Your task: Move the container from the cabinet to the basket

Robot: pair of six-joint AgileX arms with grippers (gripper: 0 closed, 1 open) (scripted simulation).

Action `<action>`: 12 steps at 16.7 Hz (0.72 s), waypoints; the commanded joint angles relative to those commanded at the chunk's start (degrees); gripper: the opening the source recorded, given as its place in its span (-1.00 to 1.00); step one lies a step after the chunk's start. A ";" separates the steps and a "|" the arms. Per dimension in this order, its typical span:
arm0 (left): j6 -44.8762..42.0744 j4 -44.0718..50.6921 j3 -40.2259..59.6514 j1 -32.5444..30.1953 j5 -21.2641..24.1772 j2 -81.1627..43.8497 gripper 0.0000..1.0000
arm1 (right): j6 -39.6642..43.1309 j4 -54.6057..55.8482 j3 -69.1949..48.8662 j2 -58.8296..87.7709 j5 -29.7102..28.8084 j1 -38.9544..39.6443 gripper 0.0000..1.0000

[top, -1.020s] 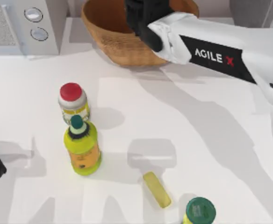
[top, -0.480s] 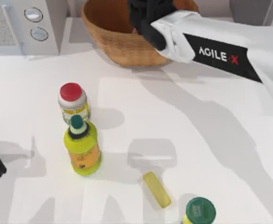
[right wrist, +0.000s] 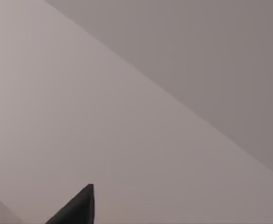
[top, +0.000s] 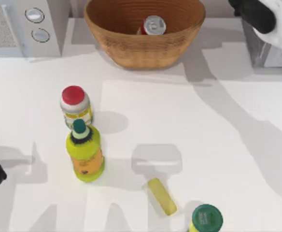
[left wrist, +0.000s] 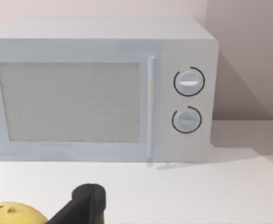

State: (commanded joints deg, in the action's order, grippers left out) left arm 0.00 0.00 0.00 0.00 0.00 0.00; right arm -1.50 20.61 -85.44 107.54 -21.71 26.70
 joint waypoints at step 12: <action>0.00 0.00 0.00 0.00 0.00 0.00 1.00 | 0.63 -13.96 64.14 -80.82 19.01 -19.53 1.00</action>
State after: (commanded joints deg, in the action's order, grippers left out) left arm 0.00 0.00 0.00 0.00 0.00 0.00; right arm -0.87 6.65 -21.30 26.72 -2.70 7.17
